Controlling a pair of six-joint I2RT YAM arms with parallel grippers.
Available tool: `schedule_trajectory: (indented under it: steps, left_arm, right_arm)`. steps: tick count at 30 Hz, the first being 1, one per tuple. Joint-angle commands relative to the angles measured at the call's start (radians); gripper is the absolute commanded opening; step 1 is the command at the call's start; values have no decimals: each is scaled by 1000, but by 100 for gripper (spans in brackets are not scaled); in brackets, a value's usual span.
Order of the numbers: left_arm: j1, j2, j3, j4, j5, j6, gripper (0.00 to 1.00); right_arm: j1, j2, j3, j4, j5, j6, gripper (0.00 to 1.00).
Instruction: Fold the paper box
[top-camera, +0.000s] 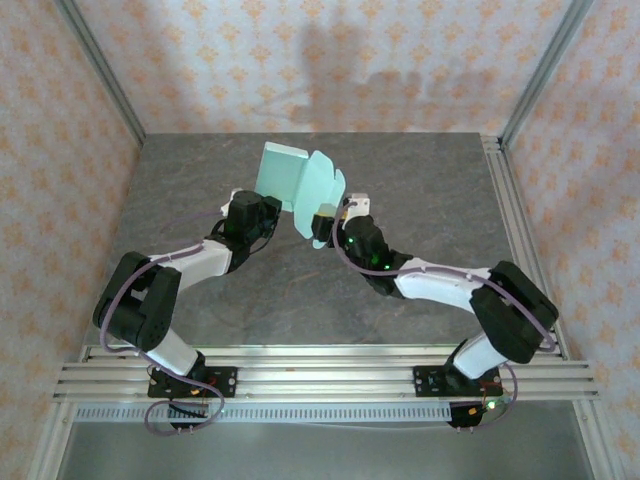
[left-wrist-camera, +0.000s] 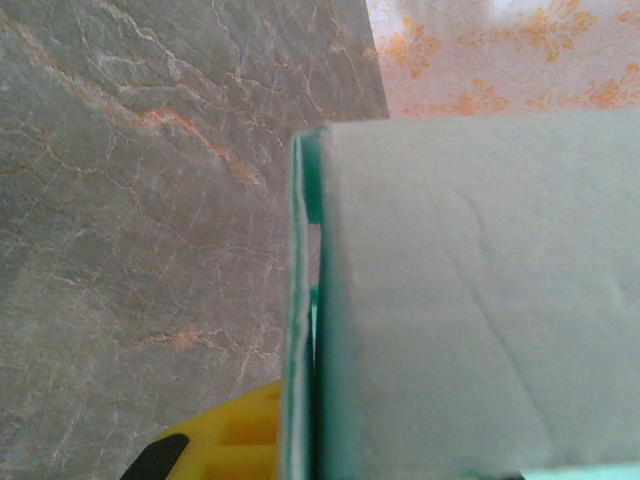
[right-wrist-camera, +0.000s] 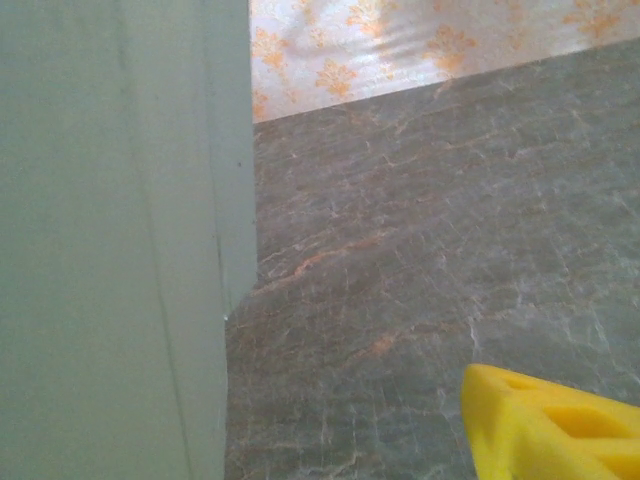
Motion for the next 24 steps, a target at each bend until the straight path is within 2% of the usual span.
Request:
schedule_trajectory:
  steps: [1, 6, 13, 21, 24]
  left_arm:
    - [-5, -3, 14, 0, -39, -28, 0]
    - [-4, 11, 20, 0, -44, -44, 0]
    - [-5, 31, 33, -51, -55, -83, 0]
    - [-6, 64, 59, -73, -35, -121, 0]
    - [-6, 69, 60, -72, -31, -127, 0]
  right_arm:
    - [3, 29, 67, 44, -9, -27, 62]
    - [5, 52, 95, 23, -15, -24, 34]
    - [44, 56, 144, -55, 66, -133, 3]
    - [115, 92, 165, 5, 158, -333, 1]
    - [117, 99, 176, 6, 172, -342, 1]
